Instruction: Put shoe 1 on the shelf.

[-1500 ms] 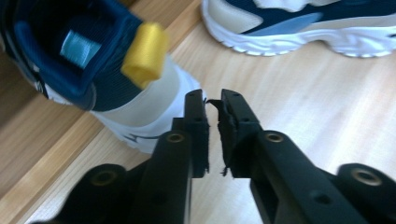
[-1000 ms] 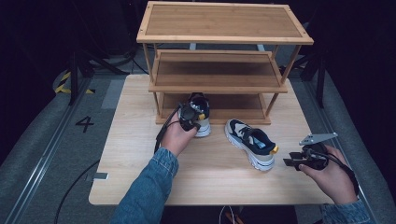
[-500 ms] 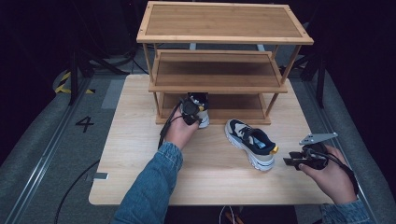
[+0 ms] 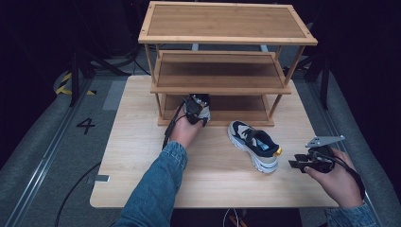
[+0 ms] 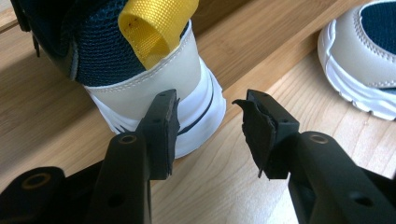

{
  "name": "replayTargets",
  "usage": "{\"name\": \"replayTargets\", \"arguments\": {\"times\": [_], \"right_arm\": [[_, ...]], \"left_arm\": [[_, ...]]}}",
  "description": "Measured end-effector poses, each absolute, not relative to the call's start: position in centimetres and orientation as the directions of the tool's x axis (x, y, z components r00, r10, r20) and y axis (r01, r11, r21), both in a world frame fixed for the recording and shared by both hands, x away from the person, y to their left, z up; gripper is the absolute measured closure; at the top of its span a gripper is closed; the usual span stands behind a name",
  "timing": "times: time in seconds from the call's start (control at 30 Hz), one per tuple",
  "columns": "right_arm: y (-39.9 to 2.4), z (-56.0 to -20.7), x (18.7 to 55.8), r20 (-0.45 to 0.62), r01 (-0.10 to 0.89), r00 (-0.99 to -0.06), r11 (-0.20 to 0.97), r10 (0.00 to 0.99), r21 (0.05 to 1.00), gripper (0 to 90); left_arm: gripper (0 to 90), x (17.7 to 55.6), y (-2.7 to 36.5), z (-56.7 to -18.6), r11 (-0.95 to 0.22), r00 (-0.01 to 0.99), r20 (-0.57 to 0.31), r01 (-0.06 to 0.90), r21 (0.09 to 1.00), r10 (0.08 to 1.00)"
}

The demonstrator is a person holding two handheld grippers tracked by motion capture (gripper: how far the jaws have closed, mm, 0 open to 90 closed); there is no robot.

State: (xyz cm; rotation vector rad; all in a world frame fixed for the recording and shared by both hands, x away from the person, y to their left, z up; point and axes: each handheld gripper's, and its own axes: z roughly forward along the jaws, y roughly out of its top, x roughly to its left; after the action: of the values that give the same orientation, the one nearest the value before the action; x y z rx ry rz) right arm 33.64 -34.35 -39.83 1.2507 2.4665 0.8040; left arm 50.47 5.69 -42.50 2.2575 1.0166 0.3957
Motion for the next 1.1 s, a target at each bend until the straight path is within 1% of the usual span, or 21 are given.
{"name": "replayTargets", "arguments": {"times": [0.1,0.2,0.27,0.4,0.43,0.47,0.57,0.6,0.77,0.9,1.0,1.1], "right_arm": [[-34.3,-39.8,33.6,0.014,0.658,-0.595,0.477,0.804,0.583,61.9],[-34.3,-39.8,33.7,0.014,0.657,-0.597,0.478,0.802,0.583,61.7],[-34.3,-39.9,33.7,0.017,0.658,-0.597,0.477,0.802,0.583,61.3],[-34.4,-39.9,33.7,0.019,0.660,-0.594,0.475,0.804,0.582,61.0],[-34.4,-39.8,33.8,0.018,0.657,-0.596,0.474,0.803,0.586,60.8],[-34.4,-39.8,33.8,0.018,0.657,-0.596,0.474,0.803,0.586,60.8],[-34.1,-39.8,34.0,0.019,0.655,-0.602,0.480,0.798,0.584,60.4],[-34.1,-39.8,34.0,0.019,0.655,-0.602,0.480,0.798,0.584,60.4],[-33.9,-39.7,34.2,0.024,0.653,-0.609,0.484,0.793,0.583,59.9],[-33.9,-39.6,34.2,0.022,0.652,-0.607,0.482,0.794,0.585,59.5],[-33.8,-39.5,34.2,0.026,0.655,-0.609,0.483,0.793,0.581,58.1],[-33.7,-39.3,34.2,0.025,0.652,-0.611,0.484,0.791,0.584,56.3]], "left_arm": [[54.2,50.6,5.6,-42.6,-0.484,0.649,-0.010,0.577,0.658,0.761],[49.3,50.6,5.5,-42.6,-0.483,0.655,-0.020,0.577,0.658,0.755],[42.3,50.4,5.3,-42.6,-0.482,0.650,-0.018,0.582,0.655,0.760],[38.1,49.6,5.3,-41.9,-0.475,0.647,-0.032,0.592,0.651,0.762],[36.5,48.6,5.3,-41.2,-0.478,0.656,-0.033,0.584,0.656,0.754],[35.9,48.6,5.3,-41.2,-0.478,0.656,-0.033,0.584,0.656,0.754],[34.6,46.9,5.6,-39.8,-0.496,0.686,-0.039,0.563,0.661,0.727],[34.5,46.9,5.6,-39.8,-0.496,0.686,-0.039,0.563,0.661,0.727],[33.2,44.3,6.7,-38.0,-0.513,0.708,-0.028,0.538,0.669,0.706],[31.5,42.6,7.7,-37.7,-0.512,0.712,-0.046,0.546,0.663,0.701],[31.0,41.5,8.5,-37.8,-0.520,0.717,-0.038,0.540,0.662,0.696],[31.0,40.6,9.4,-37.8,-0.532,0.711,-0.033,0.556,0.638,0.703]]}}
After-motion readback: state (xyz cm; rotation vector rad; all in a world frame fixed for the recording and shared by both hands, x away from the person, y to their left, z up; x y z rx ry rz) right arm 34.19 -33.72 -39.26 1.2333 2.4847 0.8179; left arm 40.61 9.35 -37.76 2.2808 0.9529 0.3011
